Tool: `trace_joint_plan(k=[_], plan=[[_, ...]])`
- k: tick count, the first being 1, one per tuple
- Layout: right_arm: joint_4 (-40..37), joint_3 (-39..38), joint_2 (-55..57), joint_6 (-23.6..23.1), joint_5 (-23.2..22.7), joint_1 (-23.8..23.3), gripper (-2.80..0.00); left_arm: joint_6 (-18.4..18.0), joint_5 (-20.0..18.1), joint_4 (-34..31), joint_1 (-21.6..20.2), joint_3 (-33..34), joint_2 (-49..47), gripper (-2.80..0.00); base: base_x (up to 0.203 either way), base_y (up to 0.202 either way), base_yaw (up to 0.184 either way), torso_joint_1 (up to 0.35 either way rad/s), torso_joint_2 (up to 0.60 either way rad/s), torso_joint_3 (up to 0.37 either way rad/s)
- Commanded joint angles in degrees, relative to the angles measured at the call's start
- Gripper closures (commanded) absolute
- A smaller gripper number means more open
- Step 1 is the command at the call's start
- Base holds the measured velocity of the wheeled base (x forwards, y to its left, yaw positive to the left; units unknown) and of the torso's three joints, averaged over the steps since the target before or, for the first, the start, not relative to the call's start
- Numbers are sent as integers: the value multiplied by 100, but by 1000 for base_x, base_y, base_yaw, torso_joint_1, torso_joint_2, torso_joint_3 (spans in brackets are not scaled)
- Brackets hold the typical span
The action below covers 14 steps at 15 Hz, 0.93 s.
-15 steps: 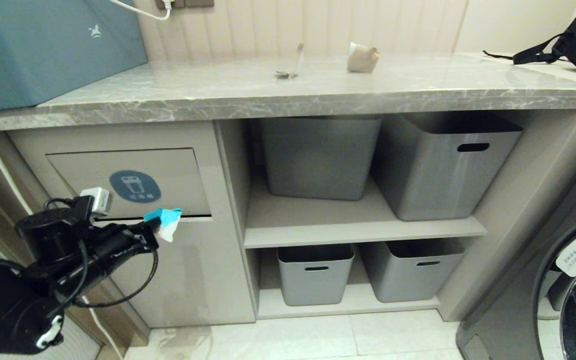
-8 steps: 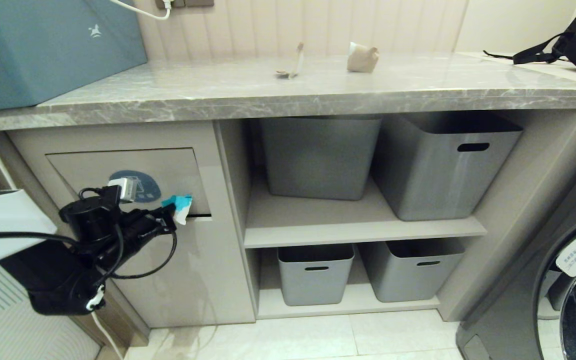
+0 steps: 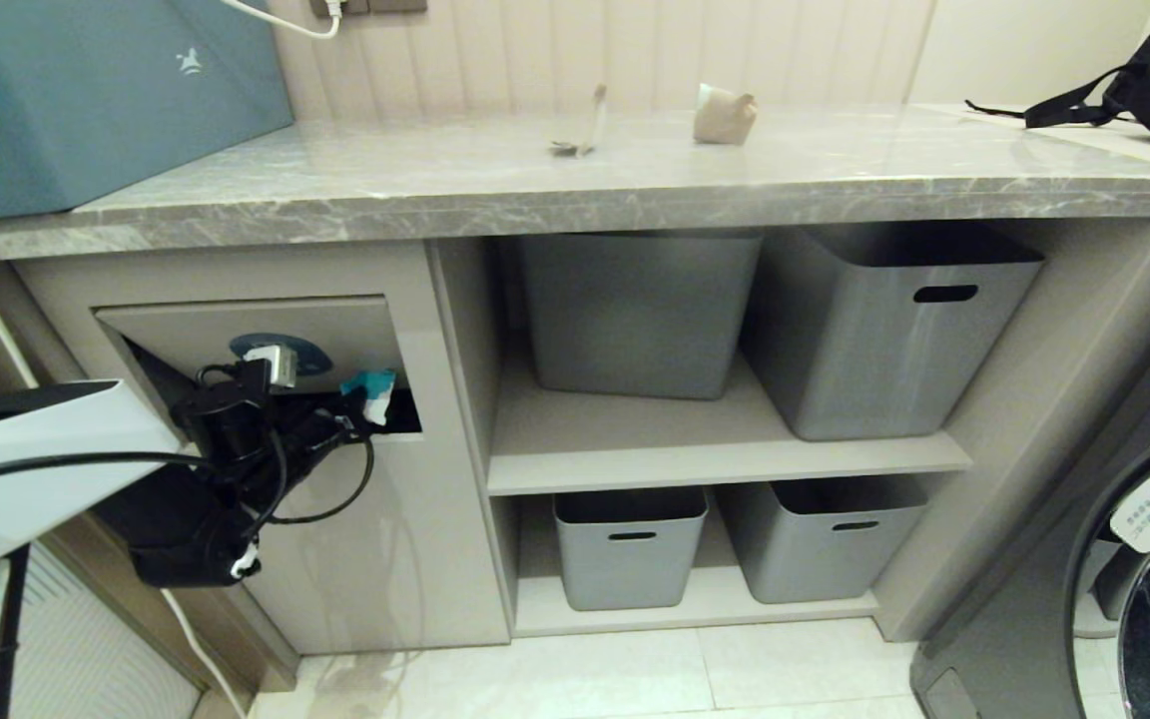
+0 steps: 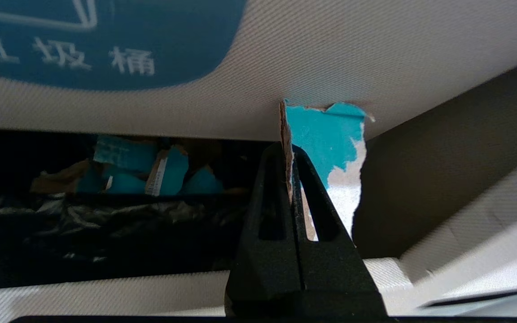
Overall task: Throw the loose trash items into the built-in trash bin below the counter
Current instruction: Put the garbage in the trash can
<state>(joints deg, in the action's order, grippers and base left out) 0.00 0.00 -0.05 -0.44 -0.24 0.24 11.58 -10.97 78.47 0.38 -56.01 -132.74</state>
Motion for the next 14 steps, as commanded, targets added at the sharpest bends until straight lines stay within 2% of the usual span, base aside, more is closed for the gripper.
trace_joint_plan(k=[1,3,6,10,11,14], plan=[[0,0,5,0,-2,2,0,19,-2,45,-3,-79,-129,0,0,0,0,0,0,0],[0,0,5,0,-2,2,0,20,0,39,-8,-162,-179,0,0,0,0,0,0,0],[0,6,5,-1,-2,2,0,20,32,17,-174,-668,-361,0,0,0,0,0,0,0],[0,0,5,0,-2,2,0,178,16,2,-266,-736,-434,0,0,0,0,0,0,0],[0,0,5,0,-2,2,0,178,14,2,-266,-748,-445,-280,0,0,0,0,0,0],[0,9,5,0,-2,2,0,187,16,2,-266,-867,-507,-280,0,0,0,0,0,0]])
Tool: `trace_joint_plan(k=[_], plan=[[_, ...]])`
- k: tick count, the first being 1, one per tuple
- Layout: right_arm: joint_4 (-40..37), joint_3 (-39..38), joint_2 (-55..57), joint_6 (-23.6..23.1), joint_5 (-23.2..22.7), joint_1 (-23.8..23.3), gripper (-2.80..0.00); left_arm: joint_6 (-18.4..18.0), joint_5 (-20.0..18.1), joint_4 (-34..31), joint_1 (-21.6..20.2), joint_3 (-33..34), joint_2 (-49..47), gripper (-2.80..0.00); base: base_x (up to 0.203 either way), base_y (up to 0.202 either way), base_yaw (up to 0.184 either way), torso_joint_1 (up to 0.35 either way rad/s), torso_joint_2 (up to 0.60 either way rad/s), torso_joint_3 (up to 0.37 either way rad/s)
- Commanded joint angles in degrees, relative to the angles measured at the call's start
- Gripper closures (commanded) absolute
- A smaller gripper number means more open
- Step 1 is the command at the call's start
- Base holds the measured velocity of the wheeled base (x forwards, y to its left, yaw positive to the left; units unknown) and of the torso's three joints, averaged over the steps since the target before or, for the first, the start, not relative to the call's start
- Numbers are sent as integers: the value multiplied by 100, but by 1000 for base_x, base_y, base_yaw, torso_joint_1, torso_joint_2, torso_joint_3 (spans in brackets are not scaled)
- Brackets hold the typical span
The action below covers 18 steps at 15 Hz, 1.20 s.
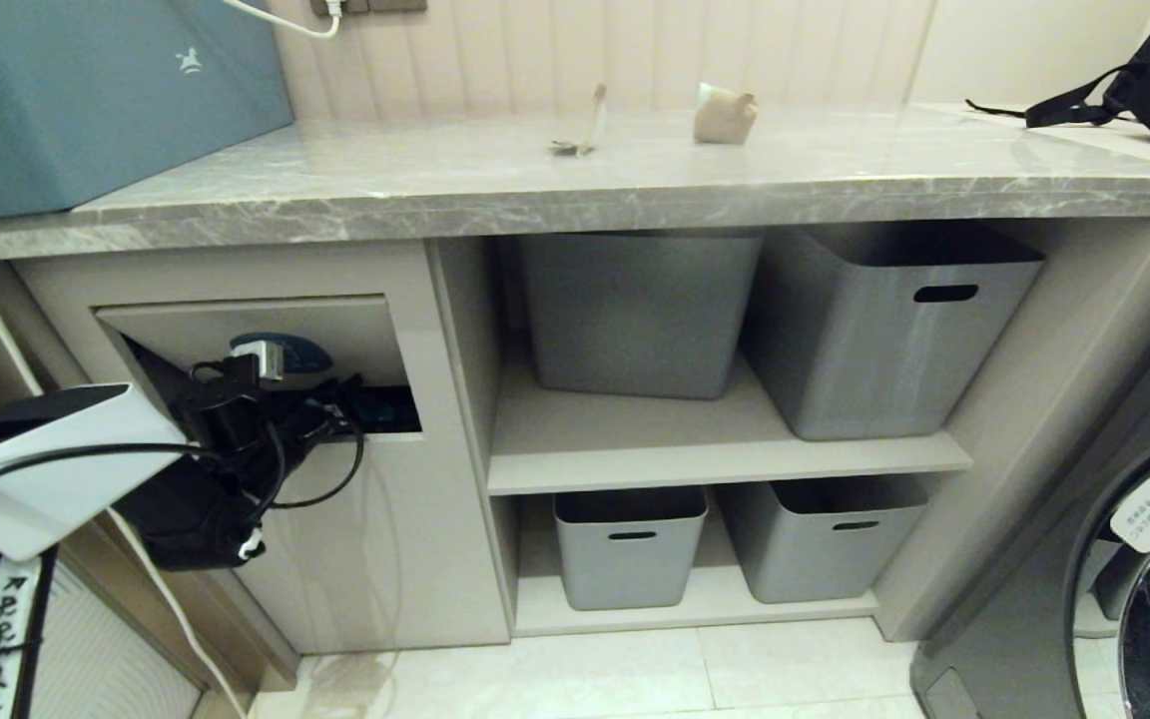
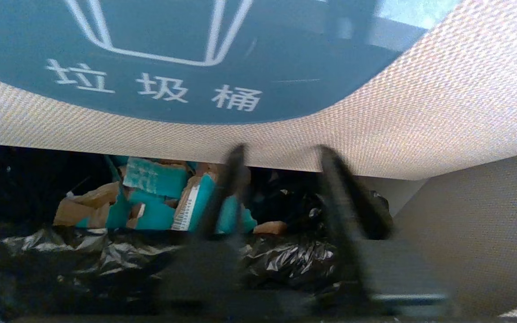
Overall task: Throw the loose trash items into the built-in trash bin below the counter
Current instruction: Put the garbage in the trash can, then pick up the garbage
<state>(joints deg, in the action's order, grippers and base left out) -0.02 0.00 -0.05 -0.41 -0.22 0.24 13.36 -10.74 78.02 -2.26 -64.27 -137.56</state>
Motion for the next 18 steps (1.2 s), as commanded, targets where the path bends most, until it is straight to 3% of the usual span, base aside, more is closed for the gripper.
trace_joint_plan(k=[1,6,9,12,14,15,18], plan=[[2,0,5,-2,-4,2,0,9,-7,46,-3,-82,-33,-280,0,0,0,0,0,0],[2,0,5,-2,-4,2,0,-3,10,46,-3,135,87,-280,0,0,0,0,0,0],[2,0,5,-2,-4,2,0,-9,17,88,7,1054,527,-280,0,0,0,0,0,0],[2,0,5,-7,-4,2,0,-9,4,561,63,2510,1307,-280,0,0,0,0,0,0],[2,1,5,-2,-4,2,0,-11,-3,806,88,3058,2030,-280,0,0,0,0,0,0],[2,8,5,-2,-4,2,0,-11,-4,856,102,3276,2402,0,0,0,0,0,0,0],[2,0,5,-2,-4,2,0,-19,-46,835,135,3863,3529,0,0,0,0,0,0,0]])
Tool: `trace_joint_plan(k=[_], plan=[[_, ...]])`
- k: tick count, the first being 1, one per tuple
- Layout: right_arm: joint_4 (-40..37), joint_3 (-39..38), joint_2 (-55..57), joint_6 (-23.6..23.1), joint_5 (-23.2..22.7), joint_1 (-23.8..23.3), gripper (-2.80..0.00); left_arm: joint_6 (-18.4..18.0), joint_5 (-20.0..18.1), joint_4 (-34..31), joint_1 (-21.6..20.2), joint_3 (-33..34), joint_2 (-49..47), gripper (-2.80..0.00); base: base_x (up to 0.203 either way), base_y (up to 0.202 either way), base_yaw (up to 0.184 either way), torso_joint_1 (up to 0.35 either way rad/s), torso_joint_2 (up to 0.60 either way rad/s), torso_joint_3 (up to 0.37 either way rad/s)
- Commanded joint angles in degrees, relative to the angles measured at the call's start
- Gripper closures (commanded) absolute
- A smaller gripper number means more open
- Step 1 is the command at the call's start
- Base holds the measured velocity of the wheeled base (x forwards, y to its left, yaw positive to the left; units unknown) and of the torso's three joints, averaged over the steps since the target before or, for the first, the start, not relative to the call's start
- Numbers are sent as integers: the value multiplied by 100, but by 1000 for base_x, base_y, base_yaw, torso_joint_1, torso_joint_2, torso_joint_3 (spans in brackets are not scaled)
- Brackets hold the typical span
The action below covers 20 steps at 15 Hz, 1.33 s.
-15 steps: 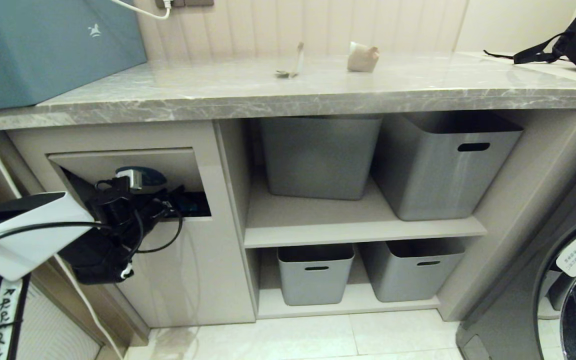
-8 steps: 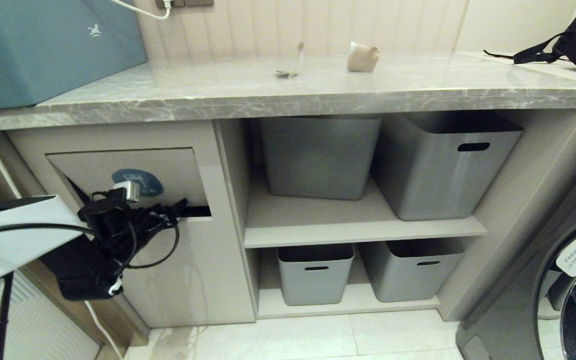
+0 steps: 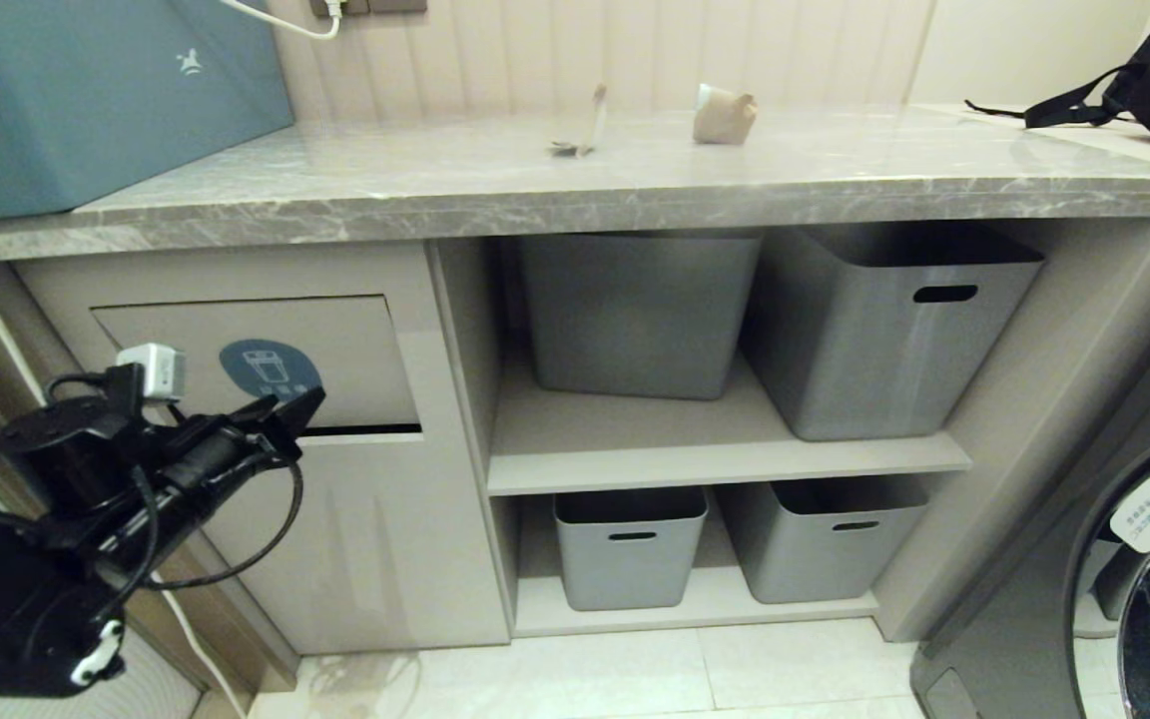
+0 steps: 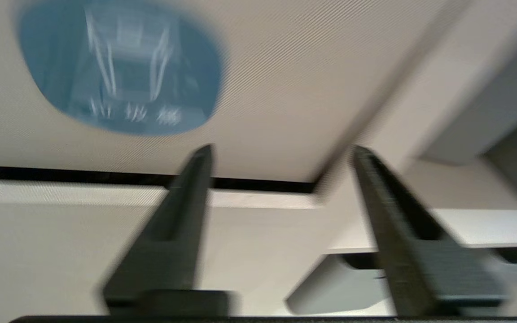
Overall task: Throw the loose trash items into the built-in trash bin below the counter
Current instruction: Pick up the garbage
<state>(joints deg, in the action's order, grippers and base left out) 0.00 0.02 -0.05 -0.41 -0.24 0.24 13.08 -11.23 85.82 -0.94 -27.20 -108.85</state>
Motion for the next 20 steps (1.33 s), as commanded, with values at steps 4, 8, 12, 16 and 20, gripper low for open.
trace_joint_plan(k=[4,8,12,16,20], plan=[[0,-2,5,-2,-2,2,0,-34,-118,-1335,6,834,2959,0,0,0,0,0,0,0],[0,-2,5,-2,-2,2,0,-85,-134,-4250,4,1182,5827,0,0,0,0,0,0,0],[0,-2,5,-2,-2,2,0,-593,-51,-6791,-27,1662,8499,0,0,0,0,0,0,0],[0,-2,5,-2,-2,2,0,-1032,494,-8576,67,2267,10666,0,0,0,0,0,0,0],[0,-2,5,-2,-2,2,0,-1306,1208,-8358,108,2715,10894,0,0,0,0,0,0,0]])
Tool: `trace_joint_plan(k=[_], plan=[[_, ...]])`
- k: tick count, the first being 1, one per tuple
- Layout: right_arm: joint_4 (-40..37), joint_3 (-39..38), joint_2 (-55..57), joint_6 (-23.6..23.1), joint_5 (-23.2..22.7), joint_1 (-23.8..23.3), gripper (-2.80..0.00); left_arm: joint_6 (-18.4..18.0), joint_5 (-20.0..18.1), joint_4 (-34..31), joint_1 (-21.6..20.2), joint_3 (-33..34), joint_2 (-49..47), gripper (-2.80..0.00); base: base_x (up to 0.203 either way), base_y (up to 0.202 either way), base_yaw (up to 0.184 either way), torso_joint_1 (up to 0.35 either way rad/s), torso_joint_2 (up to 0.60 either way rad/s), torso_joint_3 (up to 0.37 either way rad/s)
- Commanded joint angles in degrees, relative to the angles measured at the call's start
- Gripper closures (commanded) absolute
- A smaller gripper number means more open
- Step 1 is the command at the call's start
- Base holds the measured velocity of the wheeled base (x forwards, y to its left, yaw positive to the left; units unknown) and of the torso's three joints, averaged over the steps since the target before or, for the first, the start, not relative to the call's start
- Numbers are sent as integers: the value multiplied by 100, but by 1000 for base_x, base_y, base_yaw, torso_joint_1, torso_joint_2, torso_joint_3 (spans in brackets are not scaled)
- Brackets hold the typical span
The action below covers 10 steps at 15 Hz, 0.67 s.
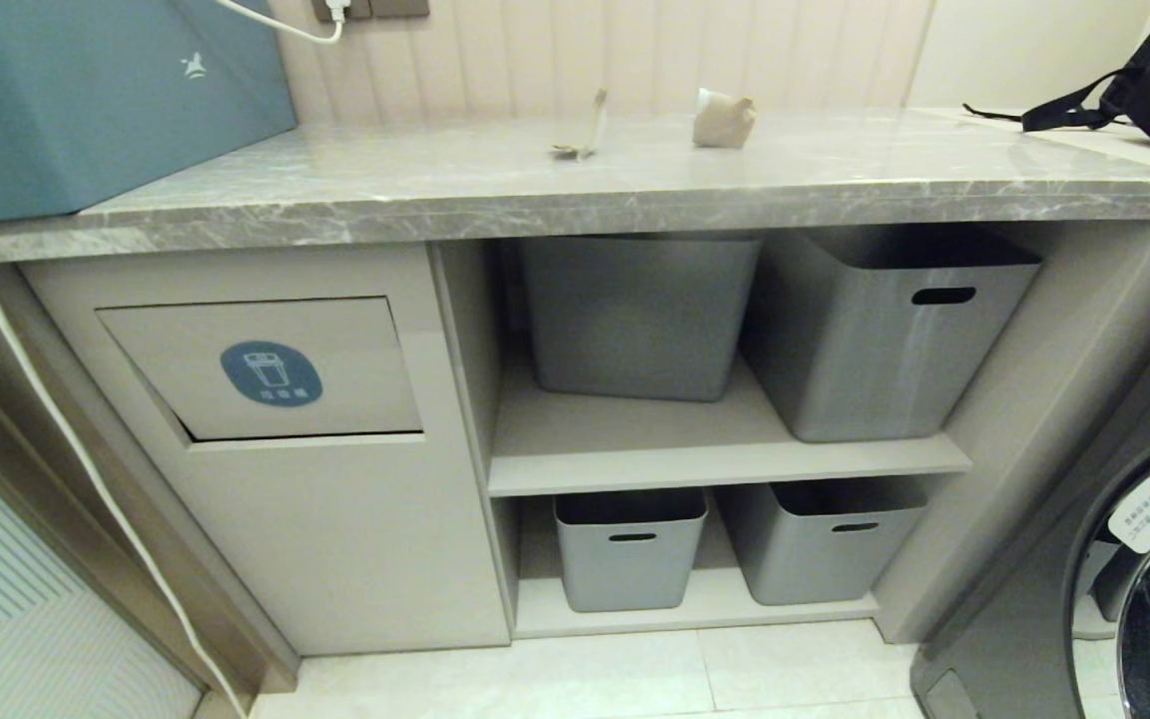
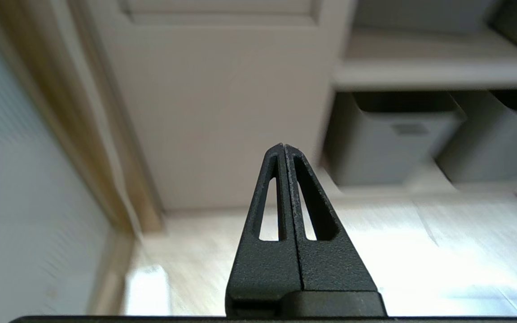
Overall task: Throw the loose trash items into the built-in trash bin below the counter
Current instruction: Pick up the garbage
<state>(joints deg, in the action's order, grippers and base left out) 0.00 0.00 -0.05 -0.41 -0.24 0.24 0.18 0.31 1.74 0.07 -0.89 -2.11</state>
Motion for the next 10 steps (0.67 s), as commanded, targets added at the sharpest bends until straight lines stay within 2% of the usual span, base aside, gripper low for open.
trace_joint_plan(k=[1,2,3,6,8,10], plan=[[0,0,5,-2,-2,2,0,-312,10,-178,6,85,220,0,0,0,0,0,0,0],[0,0,5,-2,-2,2,0,-609,-71,-219,9,87,219,0,0,0,0,0,0,0],[0,0,5,-2,-2,2,0,-727,-214,-202,10,89,219,0,0,0,0,0,0,0],[0,0,5,-2,-2,2,0,-715,-235,-209,10,89,221,0,0,0,0,0,0,0],[0,0,5,-2,-2,2,0,-515,-223,-209,10,89,226,0,0,0,0,0,0,0],[0,2,5,-2,-2,2,0,-485,-218,-209,2,89,228,0,0,0,0,0,0,0]])
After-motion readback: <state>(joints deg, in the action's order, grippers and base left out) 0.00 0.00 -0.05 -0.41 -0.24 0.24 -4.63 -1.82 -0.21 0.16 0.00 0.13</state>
